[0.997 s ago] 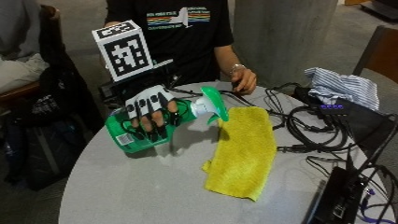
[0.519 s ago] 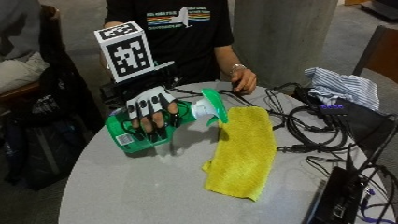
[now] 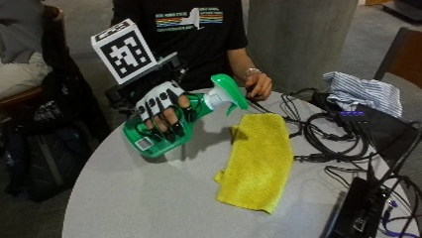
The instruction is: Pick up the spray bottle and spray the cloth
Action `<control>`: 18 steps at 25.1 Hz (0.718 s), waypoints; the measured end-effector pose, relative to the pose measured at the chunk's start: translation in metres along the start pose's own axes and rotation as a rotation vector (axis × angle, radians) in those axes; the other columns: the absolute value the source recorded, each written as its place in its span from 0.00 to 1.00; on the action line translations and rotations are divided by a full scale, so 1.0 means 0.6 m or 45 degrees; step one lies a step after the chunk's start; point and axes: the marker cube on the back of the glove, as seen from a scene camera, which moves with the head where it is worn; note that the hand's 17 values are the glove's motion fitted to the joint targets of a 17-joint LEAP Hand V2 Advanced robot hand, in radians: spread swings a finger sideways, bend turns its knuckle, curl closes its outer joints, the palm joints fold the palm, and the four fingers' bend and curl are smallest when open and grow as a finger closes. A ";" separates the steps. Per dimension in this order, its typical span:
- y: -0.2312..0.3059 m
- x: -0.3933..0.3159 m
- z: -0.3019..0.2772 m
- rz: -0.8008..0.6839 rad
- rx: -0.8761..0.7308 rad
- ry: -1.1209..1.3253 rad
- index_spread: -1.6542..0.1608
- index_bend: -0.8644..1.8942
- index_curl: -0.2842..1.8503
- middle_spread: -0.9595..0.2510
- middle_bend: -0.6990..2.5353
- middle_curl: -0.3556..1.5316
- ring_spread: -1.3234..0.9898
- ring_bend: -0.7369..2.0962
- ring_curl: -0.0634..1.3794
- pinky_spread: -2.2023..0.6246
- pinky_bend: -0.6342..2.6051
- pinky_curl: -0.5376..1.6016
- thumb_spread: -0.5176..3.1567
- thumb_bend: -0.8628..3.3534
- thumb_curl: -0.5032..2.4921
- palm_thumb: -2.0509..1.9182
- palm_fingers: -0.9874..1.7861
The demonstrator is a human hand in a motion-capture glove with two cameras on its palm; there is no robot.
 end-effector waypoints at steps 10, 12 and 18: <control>0.097 -0.040 0.015 -0.180 0.292 -0.994 0.81 0.35 0.26 0.78 0.29 0.42 0.56 0.43 0.31 0.79 0.32 0.42 0.32 0.20 0.38 0.75 0.74; 0.128 -0.053 0.030 -0.225 0.284 -1.086 0.81 0.35 0.26 0.78 0.29 0.42 0.57 0.43 0.31 0.79 0.32 0.42 0.33 0.20 0.38 0.76 0.74; 0.195 -0.112 0.075 -0.211 0.327 -1.233 0.81 0.35 0.26 0.79 0.29 0.42 0.57 0.42 0.30 0.80 0.32 0.42 0.33 0.20 0.38 0.76 0.73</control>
